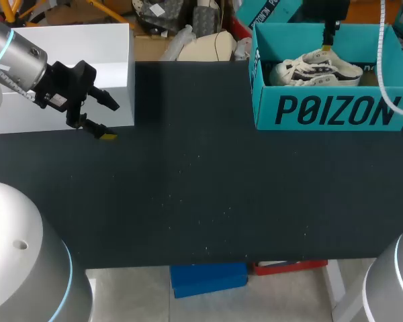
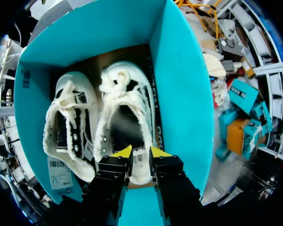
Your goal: Take the shoe out of the shoebox, open the shoe tongue, remove and reinsert the insole, then place the shoe into the shoebox
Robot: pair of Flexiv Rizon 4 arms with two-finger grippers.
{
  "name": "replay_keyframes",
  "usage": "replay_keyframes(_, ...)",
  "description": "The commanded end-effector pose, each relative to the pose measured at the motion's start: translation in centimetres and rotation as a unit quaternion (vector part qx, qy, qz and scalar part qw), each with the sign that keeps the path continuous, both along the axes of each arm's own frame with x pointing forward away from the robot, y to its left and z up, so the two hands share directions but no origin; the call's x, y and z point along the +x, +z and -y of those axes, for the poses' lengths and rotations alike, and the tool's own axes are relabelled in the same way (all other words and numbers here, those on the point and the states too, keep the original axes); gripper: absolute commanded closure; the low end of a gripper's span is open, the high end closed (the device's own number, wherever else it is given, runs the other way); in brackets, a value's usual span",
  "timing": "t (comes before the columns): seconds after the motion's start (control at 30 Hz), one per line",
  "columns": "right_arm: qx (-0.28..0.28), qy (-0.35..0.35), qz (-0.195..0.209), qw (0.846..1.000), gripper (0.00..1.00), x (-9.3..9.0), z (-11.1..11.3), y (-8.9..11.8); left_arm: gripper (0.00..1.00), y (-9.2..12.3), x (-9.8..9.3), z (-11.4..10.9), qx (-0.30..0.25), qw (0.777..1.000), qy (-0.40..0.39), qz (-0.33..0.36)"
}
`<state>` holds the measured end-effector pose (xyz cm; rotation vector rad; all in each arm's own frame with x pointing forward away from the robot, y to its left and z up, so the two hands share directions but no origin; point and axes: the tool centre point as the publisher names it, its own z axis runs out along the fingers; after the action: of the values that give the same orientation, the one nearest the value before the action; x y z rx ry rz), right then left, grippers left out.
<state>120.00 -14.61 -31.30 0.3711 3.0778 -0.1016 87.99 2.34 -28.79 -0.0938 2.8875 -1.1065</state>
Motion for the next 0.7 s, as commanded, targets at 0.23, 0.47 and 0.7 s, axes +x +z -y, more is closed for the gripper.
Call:
replay_keyframes(0.23,-0.025,0.028,0.076,0.996,0.71,-11.0,-6.7,9.2,0.0,-0.1,0.0,0.0,0.0,1.0,0.001,0.002)
replay_keyframes(0.47,-0.019,0.028,0.09,0.995,0.65,-16.5,-11.8,11.5,0.0,-0.1,0.0,0.0,0.0,1.0,0.001,0.002)
replay_keyframes(0.7,-0.009,0.029,0.095,0.995,0.52,-21.4,-16.3,11.8,0.0,-0.1,0.0,0.0,0.0,1.0,0.001,0.002)
